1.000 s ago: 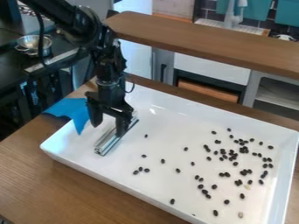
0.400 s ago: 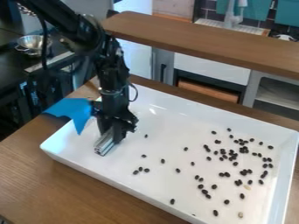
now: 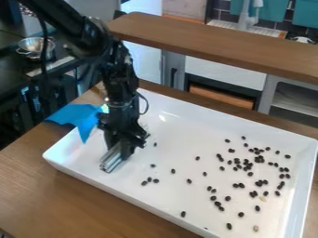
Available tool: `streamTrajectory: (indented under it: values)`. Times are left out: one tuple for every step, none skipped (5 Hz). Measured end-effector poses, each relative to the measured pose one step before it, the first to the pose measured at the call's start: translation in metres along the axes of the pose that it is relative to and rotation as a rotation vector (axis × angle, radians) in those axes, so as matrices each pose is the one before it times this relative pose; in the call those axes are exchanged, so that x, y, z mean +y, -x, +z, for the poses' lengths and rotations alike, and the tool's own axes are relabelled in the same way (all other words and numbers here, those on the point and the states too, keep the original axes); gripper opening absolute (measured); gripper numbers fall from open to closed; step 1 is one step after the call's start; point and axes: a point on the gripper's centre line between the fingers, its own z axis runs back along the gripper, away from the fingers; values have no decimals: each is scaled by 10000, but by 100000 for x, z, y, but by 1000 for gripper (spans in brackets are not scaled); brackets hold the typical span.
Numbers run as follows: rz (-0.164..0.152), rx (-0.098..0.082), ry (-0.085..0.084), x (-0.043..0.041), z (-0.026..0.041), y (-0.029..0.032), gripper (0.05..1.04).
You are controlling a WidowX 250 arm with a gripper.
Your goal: Sweep into pile
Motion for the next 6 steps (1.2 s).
streamTrajectory:
  values:
    - [-250, 225, 115, -1602, 48, 870, 380]
    - [-70, 108, 89, -1580, -97, 438, 380]
    - [-133, 26, -37, -1347, -213, 29, 380]
    - [84, -155, -106, -1027, -151, -180, 380]
    - [224, -108, -22, -998, -55, -556, 380]
    - [-221, -37, 79, -2325, -34, -151, 379]
